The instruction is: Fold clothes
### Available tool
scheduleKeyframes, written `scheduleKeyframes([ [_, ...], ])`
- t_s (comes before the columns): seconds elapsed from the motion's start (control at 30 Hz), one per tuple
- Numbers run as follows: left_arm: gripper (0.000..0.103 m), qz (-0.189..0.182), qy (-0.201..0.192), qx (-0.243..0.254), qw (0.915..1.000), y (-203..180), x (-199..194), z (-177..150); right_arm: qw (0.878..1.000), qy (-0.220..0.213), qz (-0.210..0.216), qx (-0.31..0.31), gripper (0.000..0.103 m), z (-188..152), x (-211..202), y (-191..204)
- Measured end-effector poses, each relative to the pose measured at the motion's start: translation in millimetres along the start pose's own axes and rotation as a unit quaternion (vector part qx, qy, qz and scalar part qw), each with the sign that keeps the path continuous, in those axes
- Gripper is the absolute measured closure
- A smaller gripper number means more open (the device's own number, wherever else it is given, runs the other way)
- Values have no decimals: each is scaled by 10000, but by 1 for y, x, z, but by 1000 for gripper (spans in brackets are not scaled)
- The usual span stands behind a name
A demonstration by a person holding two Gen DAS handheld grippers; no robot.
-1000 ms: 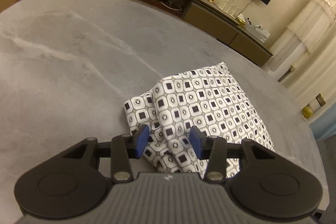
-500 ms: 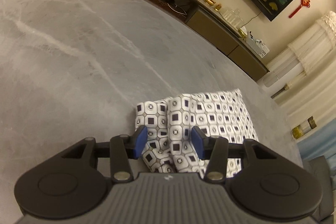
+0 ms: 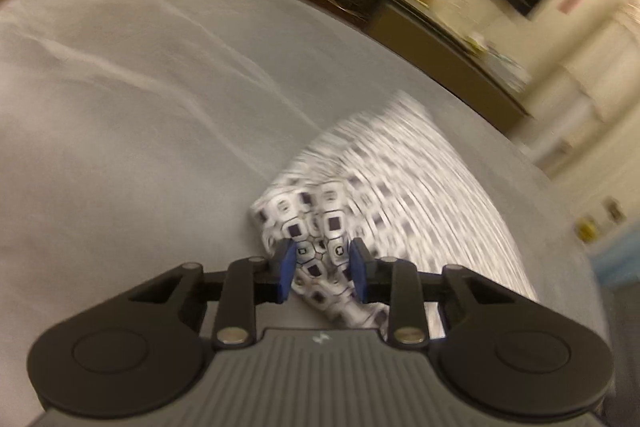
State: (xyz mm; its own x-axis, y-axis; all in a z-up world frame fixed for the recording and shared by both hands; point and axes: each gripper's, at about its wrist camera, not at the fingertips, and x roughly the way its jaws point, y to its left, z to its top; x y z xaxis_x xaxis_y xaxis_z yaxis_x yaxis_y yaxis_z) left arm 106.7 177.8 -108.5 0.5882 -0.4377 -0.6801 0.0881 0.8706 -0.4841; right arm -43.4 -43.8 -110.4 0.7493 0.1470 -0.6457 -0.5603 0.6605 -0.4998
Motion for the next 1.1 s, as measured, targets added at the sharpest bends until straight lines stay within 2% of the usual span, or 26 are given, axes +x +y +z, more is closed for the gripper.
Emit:
scheduleKeyframes([
  [0.07, 74, -114, 50, 120, 9998, -7, -2, -4, 9980, 272, -474, 311, 102, -16, 10, -29],
  [0.17, 74, -69, 13, 374, 9993, -13, -5, -6, 9948, 75, -659, 770, 100, -23, -8, -45],
  [0.2, 74, -52, 3, 469, 9989, -15, -6, -6, 9943, -57, -591, 889, 100, -24, -17, -46],
  [0.27, 73, 191, -113, 936, 9954, -25, -12, -8, 9941, -521, 46, 951, 99, -21, -40, -31],
  [0.33, 70, 472, -199, 1477, 9877, -37, -15, -13, 9956, -512, 412, 661, 81, -17, -36, -8],
  [0.37, 67, 581, -209, 1727, 9830, -43, -14, -15, 9969, -457, 438, 467, 76, -16, -32, 5],
  [0.4, 67, 655, -164, 1893, 9796, -46, -10, -19, 9982, -462, 264, 288, 72, -19, -29, 16],
  [0.43, 67, 738, -122, 2012, 9767, -49, -5, -21, 9983, -527, 109, 219, 72, -19, -29, 18],
  [0.53, 69, 930, -71, 2402, 9662, -51, 8, -27, 9982, -385, 44, 450, 72, -16, -29, 5],
  [0.63, 73, 989, -116, 2707, 9575, -50, 13, -28, 9979, -325, -9, 566, 72, -15, -17, -7],
  [0.67, 81, 970, -133, 2739, 9568, -49, 13, -28, 9976, -321, 33, 604, 72, -15, -11, -8],
  [0.7, 94, 951, -151, 2771, 9560, -47, 13, -29, 9975, -301, 82, 640, 82, -15, -11, -9],
  [0.73, 98, 932, -168, 2803, 9552, -46, 12, -29, 9976, -255, 110, 639, 93, -16, -7, -8],
  [0.77, 102, 914, -185, 2835, 9544, -44, 12, -29, 9981, -212, 50, 580, 98, -18, -3, -6],
  [0.83, 102, 924, -289, 2879, 9527, -41, 6, -27, 9987, -218, -143, 439, 102, -21, -2, -5],
  [0.93, 102, 766, -394, 2805, 9560, -40, -9, -26, 9969, -233, -215, 714, 102, -29, -12, -17],
  [1.0, 103, 848, -422, 2778, 9560, -40, -15, -27, 9958, -160, -306, 848, 103, -37, -12, -25],
  [1.1, 103, 837, -230, 2539, 9633, -29, -13, -25, 9952, 43, -486, 854, 103, -50, -6, -25],
])
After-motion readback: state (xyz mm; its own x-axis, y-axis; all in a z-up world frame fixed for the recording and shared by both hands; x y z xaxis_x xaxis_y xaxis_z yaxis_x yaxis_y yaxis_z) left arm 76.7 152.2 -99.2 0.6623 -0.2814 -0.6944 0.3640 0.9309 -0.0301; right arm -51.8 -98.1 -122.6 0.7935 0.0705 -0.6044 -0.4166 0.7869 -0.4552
